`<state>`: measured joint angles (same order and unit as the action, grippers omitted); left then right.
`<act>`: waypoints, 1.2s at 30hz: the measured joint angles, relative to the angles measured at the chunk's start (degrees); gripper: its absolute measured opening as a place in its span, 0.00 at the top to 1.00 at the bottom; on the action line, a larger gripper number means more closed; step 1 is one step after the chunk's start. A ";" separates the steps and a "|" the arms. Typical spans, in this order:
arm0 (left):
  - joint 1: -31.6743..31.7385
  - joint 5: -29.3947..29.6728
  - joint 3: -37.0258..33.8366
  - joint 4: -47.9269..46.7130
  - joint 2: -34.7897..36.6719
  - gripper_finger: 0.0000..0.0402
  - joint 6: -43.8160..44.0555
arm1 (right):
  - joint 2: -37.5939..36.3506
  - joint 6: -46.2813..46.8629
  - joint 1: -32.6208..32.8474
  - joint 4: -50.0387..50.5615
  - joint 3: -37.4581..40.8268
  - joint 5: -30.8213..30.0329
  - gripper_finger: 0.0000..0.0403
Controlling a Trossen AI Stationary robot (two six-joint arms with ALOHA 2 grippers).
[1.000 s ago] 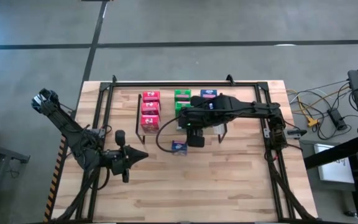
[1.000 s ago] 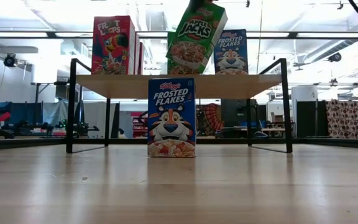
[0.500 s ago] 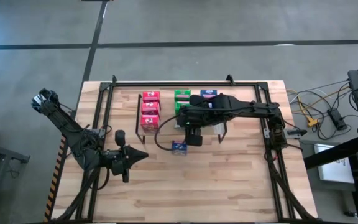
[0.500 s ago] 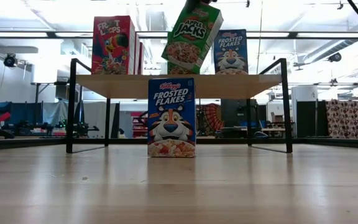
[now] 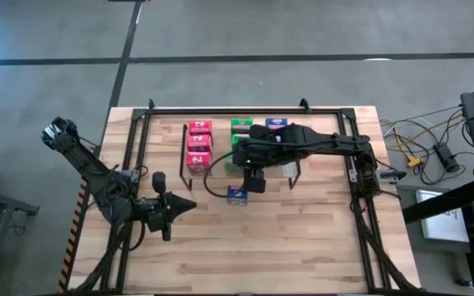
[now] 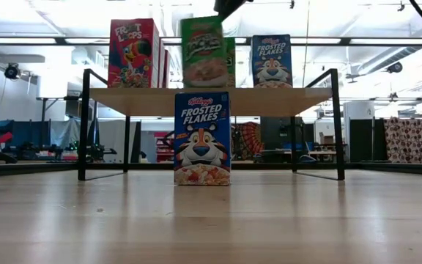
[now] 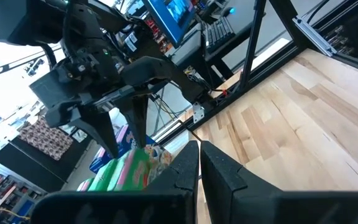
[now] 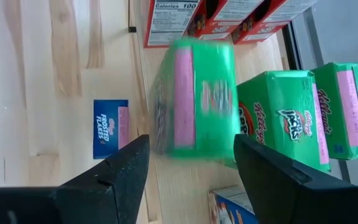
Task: Stack cereal on shelf
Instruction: Put the bottom green cereal box on the shelf, aligned with the other green cereal boxes, then adjust the green cereal boxes on the shelf
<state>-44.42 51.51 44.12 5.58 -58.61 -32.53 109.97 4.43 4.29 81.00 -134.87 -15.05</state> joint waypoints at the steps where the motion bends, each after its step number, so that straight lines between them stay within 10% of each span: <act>1: 0.00 0.01 0.00 0.00 0.00 1.00 0.00 | 0.00 -0.02 0.00 -0.22 0.00 0.00 0.44; 16: 0.07 0.00 0.00 0.01 0.00 1.00 0.02 | -1.12 -2.30 0.44 -1.90 -0.07 -0.08 0.47; 29: 0.66 0.02 0.00 -0.02 0.00 1.00 0.02 | -0.02 -13.90 0.55 -19.33 0.37 -0.06 0.94; 36: 0.66 0.02 0.00 -0.04 0.00 1.00 0.00 | 3.09 -16.87 -0.20 -22.05 0.39 0.00 0.97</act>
<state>-43.77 51.53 44.12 5.54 -58.61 -32.53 113.06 -12.44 4.10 58.95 -134.47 -15.05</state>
